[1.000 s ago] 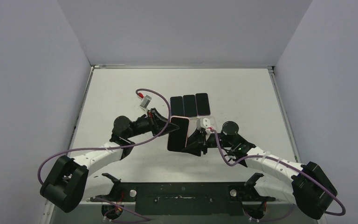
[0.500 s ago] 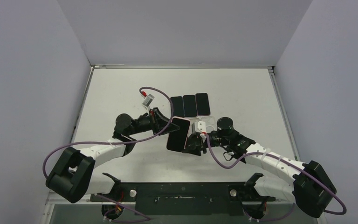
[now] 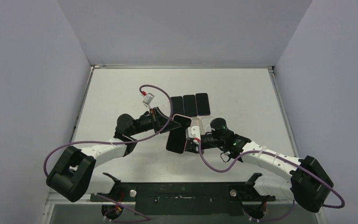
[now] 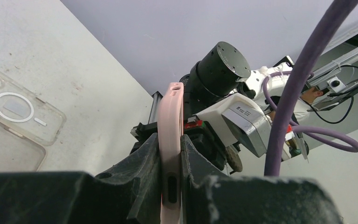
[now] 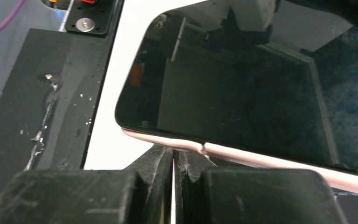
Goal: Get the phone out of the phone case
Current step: Remove the phone case from the phone.
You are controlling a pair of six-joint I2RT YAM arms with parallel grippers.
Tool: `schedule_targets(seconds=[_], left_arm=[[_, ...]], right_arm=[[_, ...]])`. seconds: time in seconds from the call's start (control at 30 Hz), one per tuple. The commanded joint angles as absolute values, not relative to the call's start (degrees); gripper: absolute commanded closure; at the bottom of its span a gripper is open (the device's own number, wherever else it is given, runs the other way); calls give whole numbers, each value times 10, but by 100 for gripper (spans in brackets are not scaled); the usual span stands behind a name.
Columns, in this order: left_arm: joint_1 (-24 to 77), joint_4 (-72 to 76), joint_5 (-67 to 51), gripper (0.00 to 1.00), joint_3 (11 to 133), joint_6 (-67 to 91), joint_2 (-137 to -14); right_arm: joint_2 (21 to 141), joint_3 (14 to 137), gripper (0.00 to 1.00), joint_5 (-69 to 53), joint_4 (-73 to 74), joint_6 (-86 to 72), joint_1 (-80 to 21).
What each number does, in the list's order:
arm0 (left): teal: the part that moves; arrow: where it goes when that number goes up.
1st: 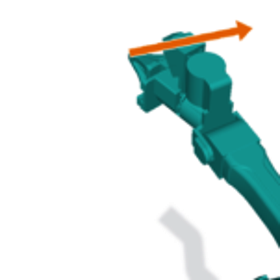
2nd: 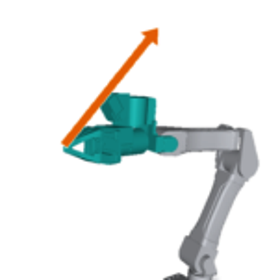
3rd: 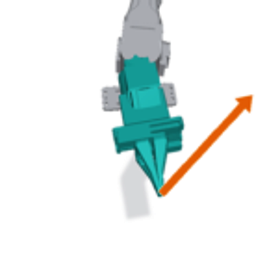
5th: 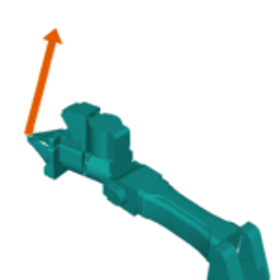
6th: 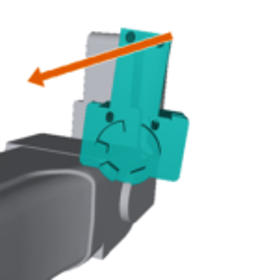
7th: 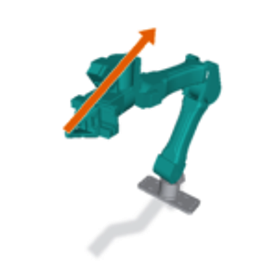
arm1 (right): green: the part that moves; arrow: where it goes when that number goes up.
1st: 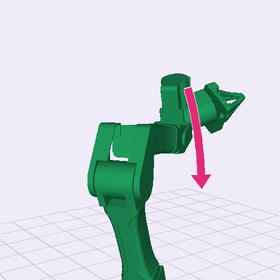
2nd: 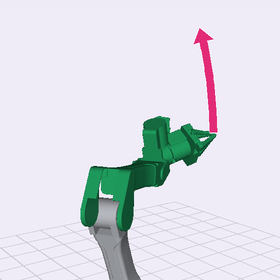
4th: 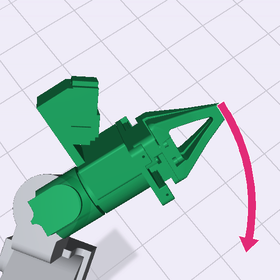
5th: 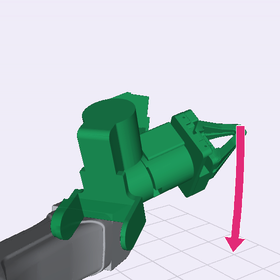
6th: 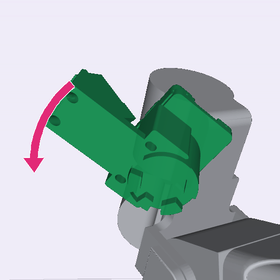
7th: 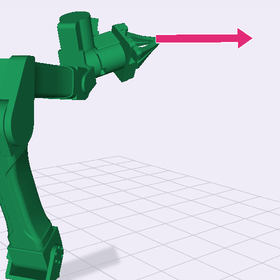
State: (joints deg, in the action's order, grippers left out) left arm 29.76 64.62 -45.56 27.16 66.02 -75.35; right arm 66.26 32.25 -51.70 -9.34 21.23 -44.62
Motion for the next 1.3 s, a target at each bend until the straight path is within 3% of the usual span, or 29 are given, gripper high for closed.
schedule_targets(seconds=[0.0, 0.07, 0.4, 0.63, 1.0, 1.27], left_arm=[[303, 714, -428, 100, 293, 697, -741], [297, 710, -423, 100, 287, 690, -734], [264, 662, -407, 100, 286, 650, -697], [268, 699, -412, 100, 275, 683, -698], [291, 719, -416, 100, 268, 703, -700], [307, 750, -433, 100, 268, 733, -716]], right_arm=[[662, 342, 100, -488, -135, 224, -446], [657, 336, 99, -492, -137, 211, -444], [587, 248, 69, -540, -250, 85, -439], [592, 229, 60, -546, -365, 14, -438], [628, 241, 60, -553, -425, -5, -438], [626, 248, 75, -545, -414, 26, -424]])
